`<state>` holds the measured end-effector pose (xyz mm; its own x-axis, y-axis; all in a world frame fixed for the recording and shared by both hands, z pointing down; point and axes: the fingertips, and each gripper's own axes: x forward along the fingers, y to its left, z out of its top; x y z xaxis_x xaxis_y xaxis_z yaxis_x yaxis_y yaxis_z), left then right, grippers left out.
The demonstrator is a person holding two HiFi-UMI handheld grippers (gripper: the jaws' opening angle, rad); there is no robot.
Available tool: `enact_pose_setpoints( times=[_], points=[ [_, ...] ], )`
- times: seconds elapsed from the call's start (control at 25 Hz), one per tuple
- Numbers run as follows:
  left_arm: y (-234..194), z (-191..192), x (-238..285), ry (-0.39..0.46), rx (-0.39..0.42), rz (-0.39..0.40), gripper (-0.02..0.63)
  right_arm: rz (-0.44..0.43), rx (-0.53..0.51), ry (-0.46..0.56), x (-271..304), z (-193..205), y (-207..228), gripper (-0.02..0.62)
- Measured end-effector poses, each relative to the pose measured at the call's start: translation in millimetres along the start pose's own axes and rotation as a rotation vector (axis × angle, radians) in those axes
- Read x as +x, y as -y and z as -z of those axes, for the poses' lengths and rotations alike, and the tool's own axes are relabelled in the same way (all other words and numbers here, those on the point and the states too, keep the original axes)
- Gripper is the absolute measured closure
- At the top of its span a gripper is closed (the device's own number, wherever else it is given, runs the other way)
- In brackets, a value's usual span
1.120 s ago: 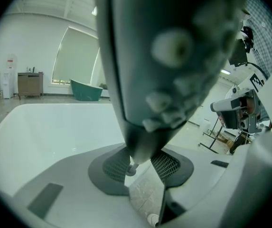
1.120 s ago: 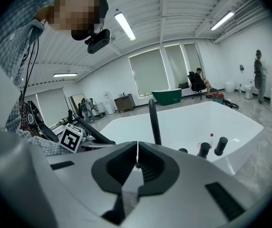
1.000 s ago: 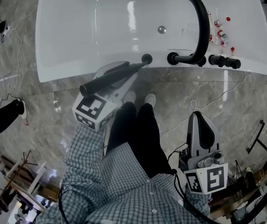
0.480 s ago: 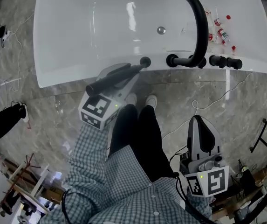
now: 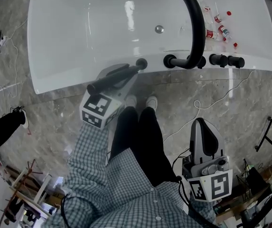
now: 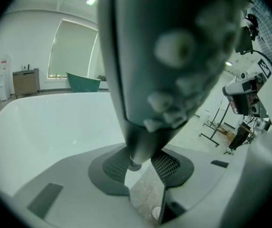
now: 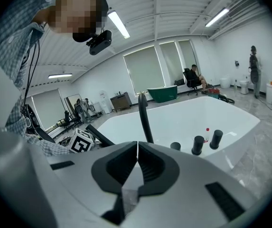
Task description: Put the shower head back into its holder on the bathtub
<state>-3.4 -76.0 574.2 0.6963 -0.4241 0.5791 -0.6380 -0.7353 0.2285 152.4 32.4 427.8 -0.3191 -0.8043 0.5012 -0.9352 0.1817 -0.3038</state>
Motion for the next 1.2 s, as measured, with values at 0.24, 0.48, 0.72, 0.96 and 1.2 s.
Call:
enact_pose_setpoints(
  times=[0.24, 0.48, 0.72, 0.96, 1.2],
  points=[
    [1, 3, 13, -0.023, 0.011, 0.019, 0.465, 0.008, 0.011, -0.004, 1, 3, 5, 0.577],
    [0, 9, 23, -0.056, 0.048, 0.019, 0.465, 0.015, 0.020, -0.006, -1, 5, 10, 0.577],
    [3, 16, 35, -0.099, 0.101, 0.024, 0.465, 0.019, 0.029, -0.008, -2, 9, 14, 0.577],
    [3, 22, 45, -0.133, 0.133, 0.020, 0.465, 0.019, 0.038, -0.013, -1, 12, 19, 0.577],
    [2, 25, 55, -0.158, 0.162, 0.020, 0.465, 0.013, 0.070, -0.018, 1, 15, 21, 0.577]
  ],
)
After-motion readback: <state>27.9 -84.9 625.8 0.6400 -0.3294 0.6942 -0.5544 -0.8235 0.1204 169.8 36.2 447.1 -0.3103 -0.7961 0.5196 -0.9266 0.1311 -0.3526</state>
